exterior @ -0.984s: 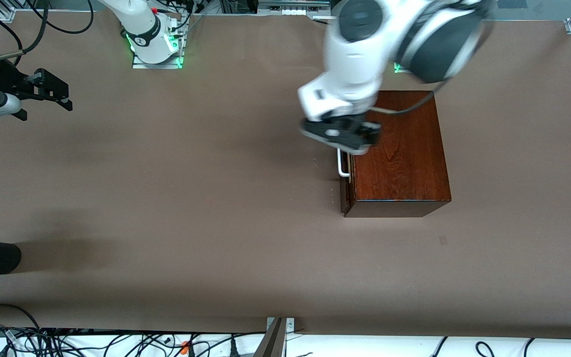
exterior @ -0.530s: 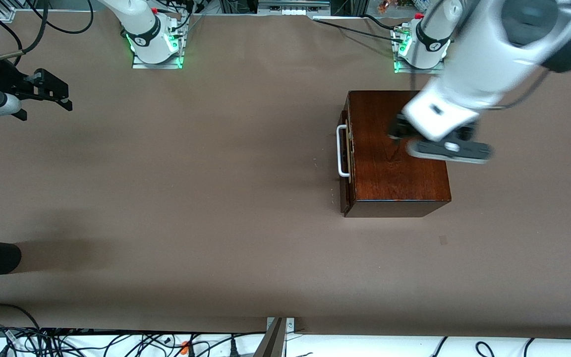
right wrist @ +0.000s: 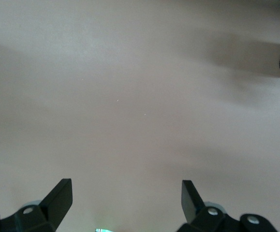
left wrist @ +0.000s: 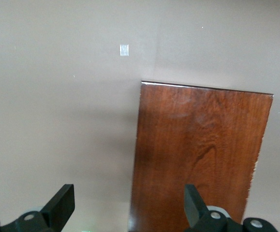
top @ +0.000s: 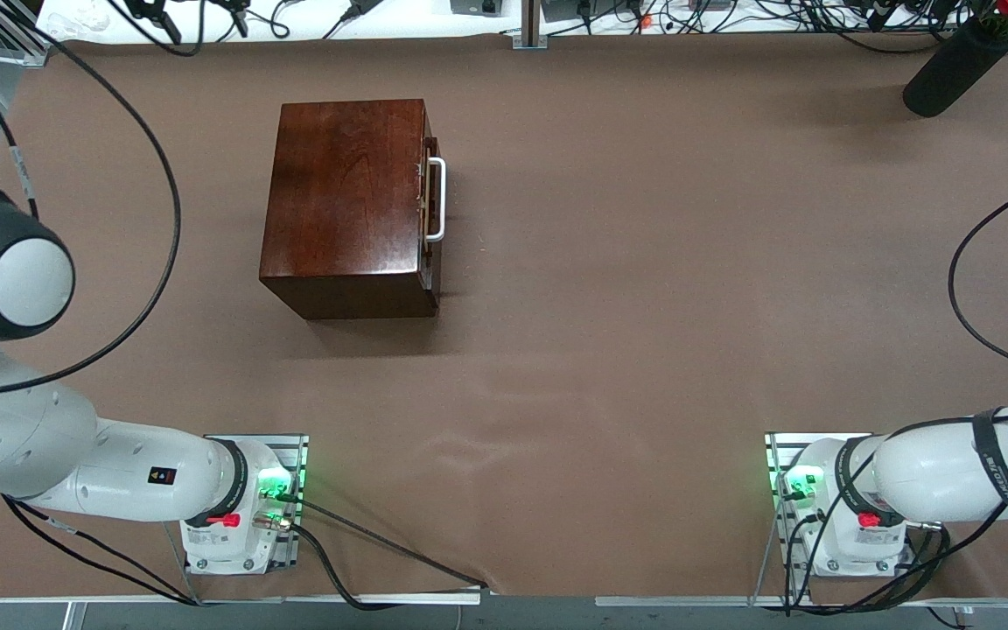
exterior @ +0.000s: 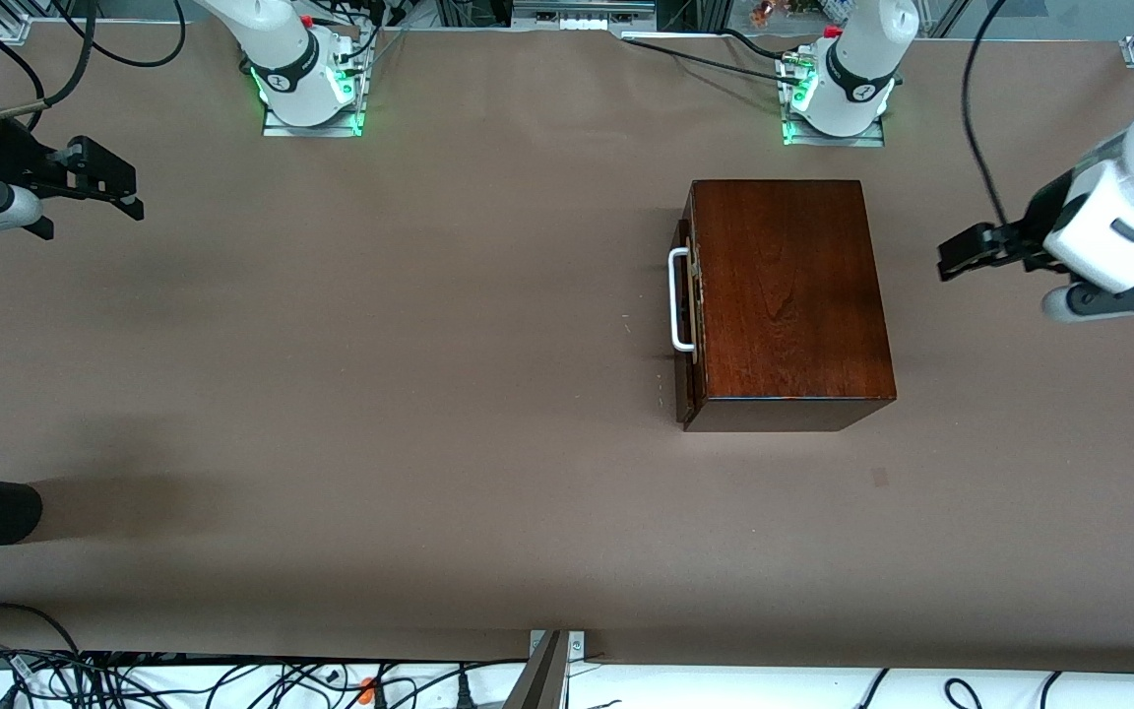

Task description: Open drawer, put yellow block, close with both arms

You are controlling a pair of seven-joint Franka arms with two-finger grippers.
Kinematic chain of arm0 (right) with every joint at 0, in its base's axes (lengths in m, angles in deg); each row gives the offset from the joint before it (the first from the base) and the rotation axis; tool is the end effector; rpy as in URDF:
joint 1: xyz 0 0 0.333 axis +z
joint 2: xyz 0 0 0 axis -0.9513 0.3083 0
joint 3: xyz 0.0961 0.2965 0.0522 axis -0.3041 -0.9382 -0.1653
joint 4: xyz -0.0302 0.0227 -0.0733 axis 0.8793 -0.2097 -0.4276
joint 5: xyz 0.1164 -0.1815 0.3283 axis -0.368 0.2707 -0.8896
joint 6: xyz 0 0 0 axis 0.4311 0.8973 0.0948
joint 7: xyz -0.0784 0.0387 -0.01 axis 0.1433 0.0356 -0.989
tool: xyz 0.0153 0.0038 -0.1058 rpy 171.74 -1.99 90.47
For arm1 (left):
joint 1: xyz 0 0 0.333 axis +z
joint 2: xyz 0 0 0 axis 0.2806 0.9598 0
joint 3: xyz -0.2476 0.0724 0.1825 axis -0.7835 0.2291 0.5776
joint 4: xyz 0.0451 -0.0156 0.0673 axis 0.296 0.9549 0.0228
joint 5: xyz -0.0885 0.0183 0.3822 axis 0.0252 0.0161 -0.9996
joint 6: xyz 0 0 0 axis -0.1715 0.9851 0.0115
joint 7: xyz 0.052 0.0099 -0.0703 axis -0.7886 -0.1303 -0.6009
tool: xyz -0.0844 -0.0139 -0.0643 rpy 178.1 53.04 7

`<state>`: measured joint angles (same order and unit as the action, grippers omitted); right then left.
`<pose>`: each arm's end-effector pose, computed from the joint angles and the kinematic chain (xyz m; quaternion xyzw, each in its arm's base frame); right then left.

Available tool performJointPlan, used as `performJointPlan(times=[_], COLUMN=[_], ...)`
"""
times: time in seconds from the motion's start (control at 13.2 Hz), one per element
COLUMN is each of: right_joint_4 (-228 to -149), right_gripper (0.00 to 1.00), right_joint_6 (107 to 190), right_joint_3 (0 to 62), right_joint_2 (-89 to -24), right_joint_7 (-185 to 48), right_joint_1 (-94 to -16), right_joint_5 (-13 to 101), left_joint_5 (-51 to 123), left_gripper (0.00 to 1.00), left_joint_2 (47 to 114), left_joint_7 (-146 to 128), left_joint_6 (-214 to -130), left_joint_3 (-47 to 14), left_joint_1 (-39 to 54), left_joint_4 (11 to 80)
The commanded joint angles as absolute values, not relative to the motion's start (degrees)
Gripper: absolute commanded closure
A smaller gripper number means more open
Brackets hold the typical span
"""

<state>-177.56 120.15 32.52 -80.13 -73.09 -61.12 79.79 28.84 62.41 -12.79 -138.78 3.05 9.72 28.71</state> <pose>0.5497 0.0426 0.6342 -0.9929 -0.1180 0.0103 0.0137 0.5818 -0.0567 0.6023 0.9975 0.0463 -0.0525 0.0063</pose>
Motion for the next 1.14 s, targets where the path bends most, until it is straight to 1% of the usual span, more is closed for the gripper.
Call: performJointPlan(times=[0.0, 0.23, 1.06], right_joint_4=[-177.2, -177.3, -177.2], right_gripper=[0.0, 0.0, 0.0], right_joint_6=[119.4, 119.3, 119.4], right_joint_3=[32.8, 32.9, 32.9], right_joint_2=[-80.3, -80.3, -80.3], right_joint_7=[-73.7, -73.8, -73.7], right_joint_1=[-61.0, -61.1, -61.1], right_joint_5=[79.4, 79.4, 79.4], left_joint_5=[30.1, 30.0, 29.6], left_gripper=[0.0, 0.0, 0.0], left_joint_2=[56.7, 56.8, 57.2], left_joint_7=[-6.4, -4.5, -4.5], left_joint_6=[-143.4, -144.5, -143.9], left_joint_3=[5.8, 5.9, 5.7], left_joint_1=[8.8, 9.1, 9.2], left_joint_4=[36.2, 36.4, 35.6])
